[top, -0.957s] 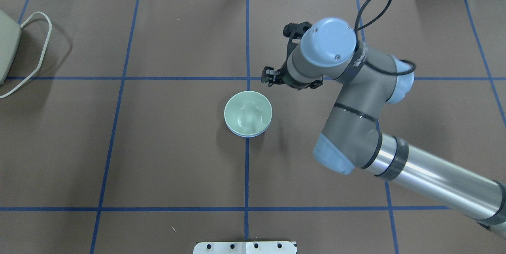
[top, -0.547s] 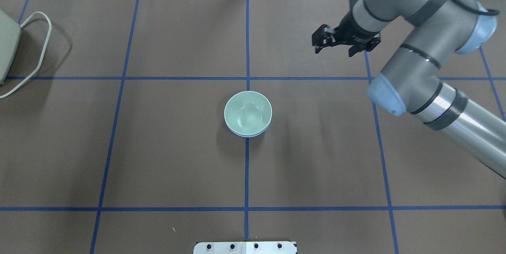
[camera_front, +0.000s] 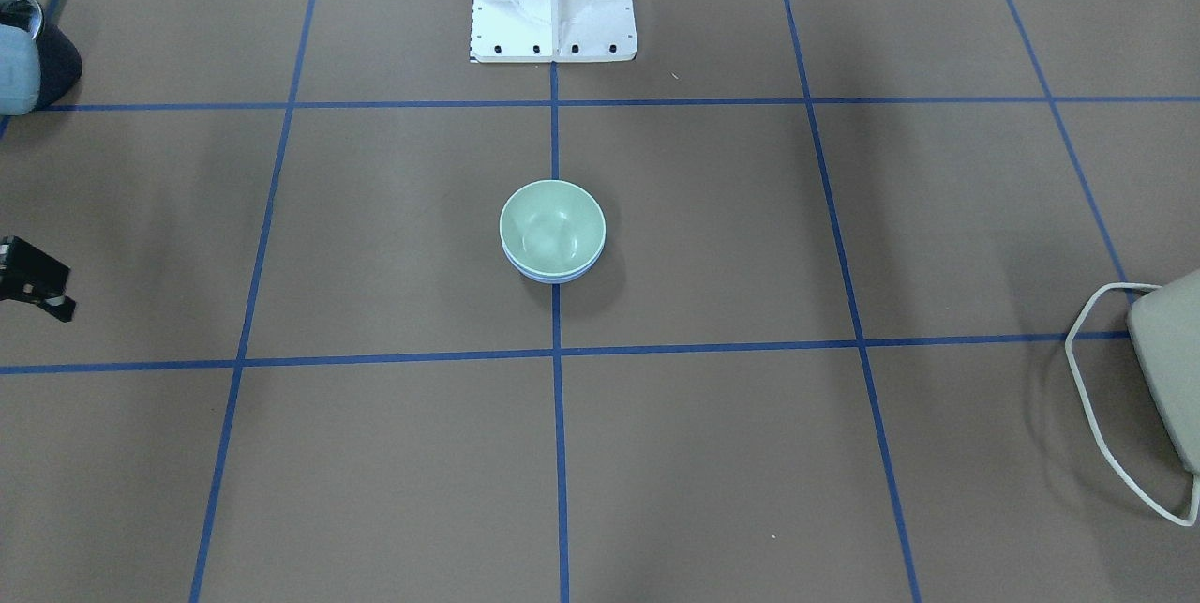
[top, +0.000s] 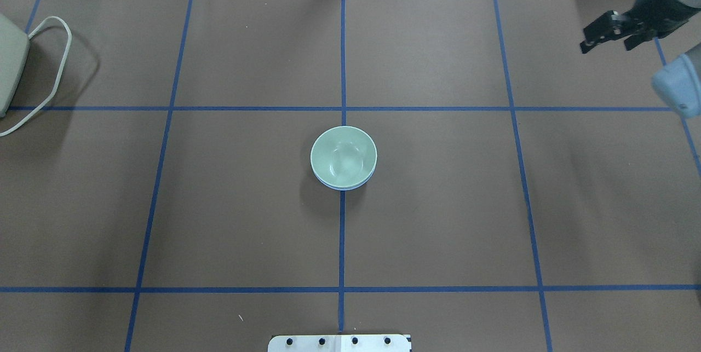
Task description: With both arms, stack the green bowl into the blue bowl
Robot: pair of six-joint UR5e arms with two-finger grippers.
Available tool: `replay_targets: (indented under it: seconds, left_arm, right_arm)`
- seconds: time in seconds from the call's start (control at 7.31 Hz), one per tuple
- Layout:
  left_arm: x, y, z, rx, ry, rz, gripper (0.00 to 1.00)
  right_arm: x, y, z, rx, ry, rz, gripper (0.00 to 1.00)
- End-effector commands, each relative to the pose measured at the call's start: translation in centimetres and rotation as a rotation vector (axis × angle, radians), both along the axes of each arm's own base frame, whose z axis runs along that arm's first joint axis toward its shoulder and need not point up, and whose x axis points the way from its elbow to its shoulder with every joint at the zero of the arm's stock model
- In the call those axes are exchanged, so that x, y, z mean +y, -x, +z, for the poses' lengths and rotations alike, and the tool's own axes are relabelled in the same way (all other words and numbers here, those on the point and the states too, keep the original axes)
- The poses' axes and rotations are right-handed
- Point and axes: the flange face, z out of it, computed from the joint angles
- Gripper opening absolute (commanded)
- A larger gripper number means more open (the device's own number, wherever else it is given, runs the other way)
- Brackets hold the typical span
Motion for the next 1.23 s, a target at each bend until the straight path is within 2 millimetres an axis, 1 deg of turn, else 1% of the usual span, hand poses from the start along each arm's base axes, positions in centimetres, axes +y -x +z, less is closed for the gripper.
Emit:
replay_targets:
  seconds: [0.0, 0.14, 0.27, 0.41, 0.55, 0.68, 1.09]
  left_arm:
    - [0.8, 0.0, 0.9, -0.004, 0.017, 0.000, 0.98]
    - [0.8, 0.0, 0.9, -0.002, 0.017, 0.000, 0.98]
    - [0.8, 0.0, 0.9, -0.003, 0.012, 0.002, 0.98]
    - [0.8, -0.1, 0.9, -0.003, 0.012, 0.003, 0.98]
    - [0.8, 0.0, 0.9, -0.002, 0.013, 0.000, 0.98]
    - [0.9, -0.1, 1.0, -0.002, 0.014, 0.002, 0.98]
    - [1.1, -0.1, 1.2, -0.002, 0.018, 0.003, 0.98]
  right_arm:
    - [4.4, -9.5, 9.1, 0.069, 0.023, -0.010, 1.00]
    - [8.3, -12.7, 14.3, 0.107, 0.051, -0.033, 1.00]
    - [12.2, -15.5, 18.6, 0.150, 0.101, -0.024, 1.00]
    - [15.6, -17.2, 21.5, 0.171, 0.147, -0.005, 1.00]
    - [17.4, -19.3, 22.1, 0.169, 0.165, 0.041, 1.00]
    - [18.6, -19.6, 23.0, 0.171, 0.184, 0.047, 1.00]
    - [18.5, -19.9, 22.7, 0.210, 0.173, 0.052, 1.00]
